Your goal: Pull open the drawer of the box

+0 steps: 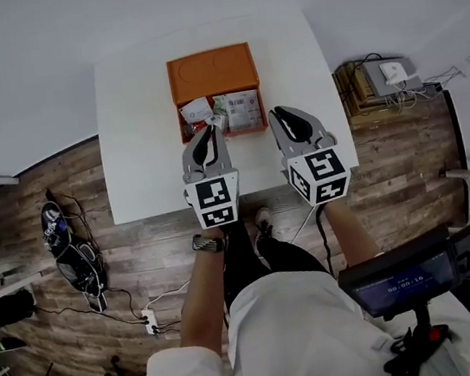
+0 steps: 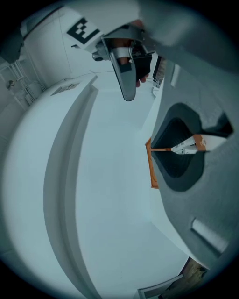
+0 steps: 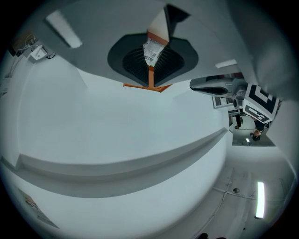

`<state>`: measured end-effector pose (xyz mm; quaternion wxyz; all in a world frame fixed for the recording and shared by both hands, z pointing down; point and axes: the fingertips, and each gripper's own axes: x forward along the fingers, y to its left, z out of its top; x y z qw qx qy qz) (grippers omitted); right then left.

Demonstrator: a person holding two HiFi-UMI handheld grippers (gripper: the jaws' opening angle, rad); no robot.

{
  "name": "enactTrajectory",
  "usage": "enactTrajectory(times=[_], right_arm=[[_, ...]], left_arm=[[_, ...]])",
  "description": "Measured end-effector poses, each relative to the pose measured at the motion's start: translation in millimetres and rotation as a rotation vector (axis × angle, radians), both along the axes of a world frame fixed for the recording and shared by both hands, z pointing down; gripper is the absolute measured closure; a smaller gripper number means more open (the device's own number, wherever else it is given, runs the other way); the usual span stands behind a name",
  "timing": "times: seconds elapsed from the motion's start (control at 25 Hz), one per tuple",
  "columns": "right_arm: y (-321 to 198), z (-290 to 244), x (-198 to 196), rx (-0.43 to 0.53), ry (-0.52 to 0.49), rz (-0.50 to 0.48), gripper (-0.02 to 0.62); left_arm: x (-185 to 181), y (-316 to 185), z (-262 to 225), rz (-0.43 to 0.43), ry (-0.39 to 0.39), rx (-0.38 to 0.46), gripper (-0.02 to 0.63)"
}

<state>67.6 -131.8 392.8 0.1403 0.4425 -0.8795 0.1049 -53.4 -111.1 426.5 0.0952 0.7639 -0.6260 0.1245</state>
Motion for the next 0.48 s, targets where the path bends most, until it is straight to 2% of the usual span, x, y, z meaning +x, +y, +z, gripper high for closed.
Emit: enactTrajectory(times=[0.2,0.48], right_arm=[[3,-11,-6,0.016,-0.001,-0.011,0.563],[16,-47,2,0.056,-0.002,-0.013,0.592]], left_arm=[[-9,4,-21,0.000,-0.009,0.039,0.600],[-4,22,-65,0.009,-0.032,0.087,0.600]])
